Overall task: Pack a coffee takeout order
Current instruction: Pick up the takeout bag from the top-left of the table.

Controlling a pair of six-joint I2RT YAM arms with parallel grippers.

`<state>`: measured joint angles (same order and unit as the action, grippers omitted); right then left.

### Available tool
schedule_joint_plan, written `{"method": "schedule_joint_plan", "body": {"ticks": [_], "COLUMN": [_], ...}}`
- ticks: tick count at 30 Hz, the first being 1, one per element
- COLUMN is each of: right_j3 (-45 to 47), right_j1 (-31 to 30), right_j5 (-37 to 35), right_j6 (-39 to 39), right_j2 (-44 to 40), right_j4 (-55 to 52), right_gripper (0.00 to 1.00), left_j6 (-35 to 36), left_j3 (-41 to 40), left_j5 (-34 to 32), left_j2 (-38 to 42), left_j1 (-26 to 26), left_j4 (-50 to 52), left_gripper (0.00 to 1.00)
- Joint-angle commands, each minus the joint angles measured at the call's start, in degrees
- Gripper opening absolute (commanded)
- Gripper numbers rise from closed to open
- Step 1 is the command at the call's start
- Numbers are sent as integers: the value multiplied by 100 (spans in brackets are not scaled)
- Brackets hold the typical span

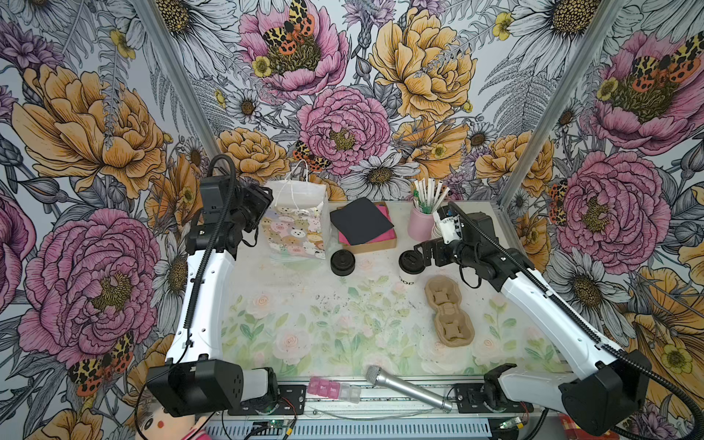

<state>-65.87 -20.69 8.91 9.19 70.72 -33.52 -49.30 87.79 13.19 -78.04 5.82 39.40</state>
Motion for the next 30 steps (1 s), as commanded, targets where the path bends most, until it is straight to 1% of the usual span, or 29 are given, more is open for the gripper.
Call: {"method": "schedule_joint_plan", "body": {"ticks": [1, 4, 6, 12, 25, 30], "right_j3": [61, 116, 168, 297, 359, 408], "right_j1": [10, 12, 12, 15, 15, 15], "right_j5": [59, 54, 36, -16, 22, 23], "right_j6": [17, -9, -34, -82, -119, -119], "right_j2": [-137, -172, -212, -321, -348, -357], "right_j4": [179, 184, 183, 188, 188, 186], "right_gripper": [100, 99, 99, 100, 100, 99], "left_j6": [-219, -299, -308, -200, -296, -334], "left_j3": [317, 457, 592, 704, 1095, 1163], "left_j5": [166, 213, 269, 83, -18, 8], "left_j2": [-273, -495, -657, -943, -1622, -1783], "left_j1": [-53, -94, -145, -277, -358, -380], "left_j4": [509, 527, 584, 895, 914, 915], "left_gripper": [62, 60, 57, 57, 54, 48]}}
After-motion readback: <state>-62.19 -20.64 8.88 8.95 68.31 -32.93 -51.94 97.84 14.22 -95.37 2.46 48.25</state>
